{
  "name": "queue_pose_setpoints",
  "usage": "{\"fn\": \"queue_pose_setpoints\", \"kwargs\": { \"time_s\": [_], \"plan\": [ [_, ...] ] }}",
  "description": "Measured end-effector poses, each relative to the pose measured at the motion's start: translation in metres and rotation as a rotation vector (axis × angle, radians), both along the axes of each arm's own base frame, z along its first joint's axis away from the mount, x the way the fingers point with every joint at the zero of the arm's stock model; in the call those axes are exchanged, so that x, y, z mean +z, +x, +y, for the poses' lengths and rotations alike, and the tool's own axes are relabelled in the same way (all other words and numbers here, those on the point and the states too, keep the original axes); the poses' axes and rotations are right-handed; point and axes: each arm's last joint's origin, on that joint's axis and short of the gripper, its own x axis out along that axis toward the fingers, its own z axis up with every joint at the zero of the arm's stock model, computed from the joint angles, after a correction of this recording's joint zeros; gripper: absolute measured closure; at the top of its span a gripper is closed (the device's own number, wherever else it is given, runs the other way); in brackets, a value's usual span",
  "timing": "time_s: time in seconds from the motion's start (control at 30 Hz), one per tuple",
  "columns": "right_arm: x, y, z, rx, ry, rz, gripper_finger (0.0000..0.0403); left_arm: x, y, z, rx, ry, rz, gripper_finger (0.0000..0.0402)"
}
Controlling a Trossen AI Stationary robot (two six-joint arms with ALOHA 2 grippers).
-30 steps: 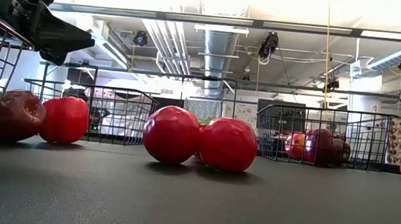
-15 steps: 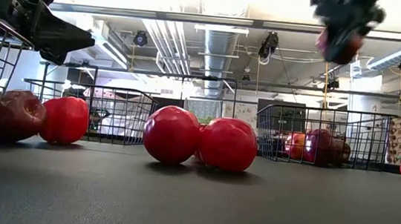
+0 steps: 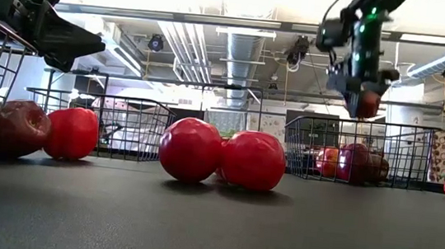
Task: Sort produce into baskets
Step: Put the apple into the right black wire basket
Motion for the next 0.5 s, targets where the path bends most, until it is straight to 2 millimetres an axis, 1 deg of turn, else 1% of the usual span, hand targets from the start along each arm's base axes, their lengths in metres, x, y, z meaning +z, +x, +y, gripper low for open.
{"fn": "queue_pose_setpoints", "kwargs": {
  "time_s": [0.13, 0.23, 0.33, 0.43, 0.5],
  "plan": [
    [-0.017, -0.01, -0.026, -0.054, 0.031, 0.034, 0.0131, 0.0, 0.0, 0.0, 0.0, 0.0, 0.0, 0.0325],
    [-0.032, -0.018, -0.04, -0.098, 0.059, 0.058, 0.0134, 0.0, 0.0, 0.0, 0.0, 0.0, 0.0, 0.0325],
    [-0.046, -0.024, -0.051, -0.131, 0.068, 0.072, 0.0129, 0.0, 0.0, 0.0, 0.0, 0.0, 0.0, 0.0325],
    [-0.061, -0.028, -0.059, -0.156, 0.082, 0.08, 0.0123, 0.0, 0.0, 0.0, 0.0, 0.0, 0.0, 0.0325],
    [-0.068, -0.028, -0.062, -0.159, 0.084, 0.09, 0.0124, 0.0, 0.0, 0.0, 0.0, 0.0, 0.0, 0.0325]
  ]
}}
